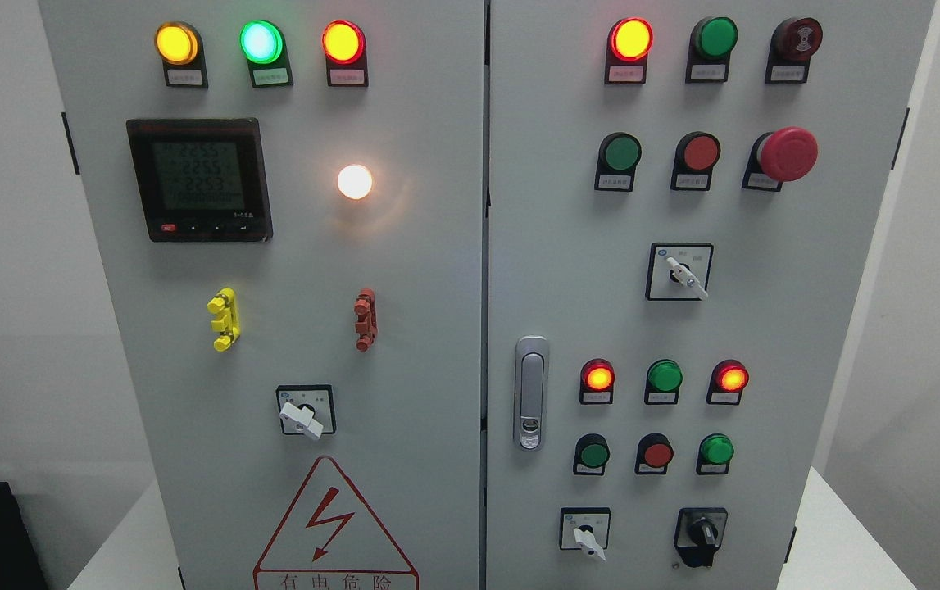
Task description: Trip black knob to open circuit
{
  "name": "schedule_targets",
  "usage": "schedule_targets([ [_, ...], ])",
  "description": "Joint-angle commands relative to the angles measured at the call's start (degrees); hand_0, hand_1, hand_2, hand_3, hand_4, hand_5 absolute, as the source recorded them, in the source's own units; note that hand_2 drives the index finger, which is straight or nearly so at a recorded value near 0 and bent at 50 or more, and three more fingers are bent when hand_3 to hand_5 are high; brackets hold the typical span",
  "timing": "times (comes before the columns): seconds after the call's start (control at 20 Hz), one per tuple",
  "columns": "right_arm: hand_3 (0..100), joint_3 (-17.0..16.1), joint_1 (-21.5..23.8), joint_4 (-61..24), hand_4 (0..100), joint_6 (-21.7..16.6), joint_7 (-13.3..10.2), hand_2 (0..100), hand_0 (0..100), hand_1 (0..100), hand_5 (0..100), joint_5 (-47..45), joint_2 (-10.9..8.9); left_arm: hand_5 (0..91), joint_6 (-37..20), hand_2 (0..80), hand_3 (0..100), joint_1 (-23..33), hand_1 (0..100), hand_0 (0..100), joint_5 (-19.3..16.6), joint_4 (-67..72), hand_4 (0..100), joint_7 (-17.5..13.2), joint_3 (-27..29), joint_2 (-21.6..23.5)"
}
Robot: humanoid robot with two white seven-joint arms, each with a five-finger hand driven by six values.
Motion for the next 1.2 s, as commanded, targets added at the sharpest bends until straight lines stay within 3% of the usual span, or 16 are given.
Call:
schedule_targets([
  [0.0,0,0.2,0.0,0.1,0,-0.2,0.7,0,1,17,0,0.2,0.32,0.0,-0.2,0.0,0,-0.2,39,12,0.1,0.0,0,0.0,0.1,-0.1],
  [0.8,0,-0.6,1.8,-5.0,0,-0.4,0.4,0,1,17,0,0.2,0.5,0.0,-0.2,0.0,0,-0.1,39,12,0.1,0.0,0,0.0,0.1,-0.1],
  [1.15,10,-0.8,2.6,-10.6,0,-0.8,-0.9,0,1,17,0,-0.4,0.32,0.0,-0.2,0.0,0,-0.1,39,12,0.1,0.0,0,0.0,0.1,-0.1],
])
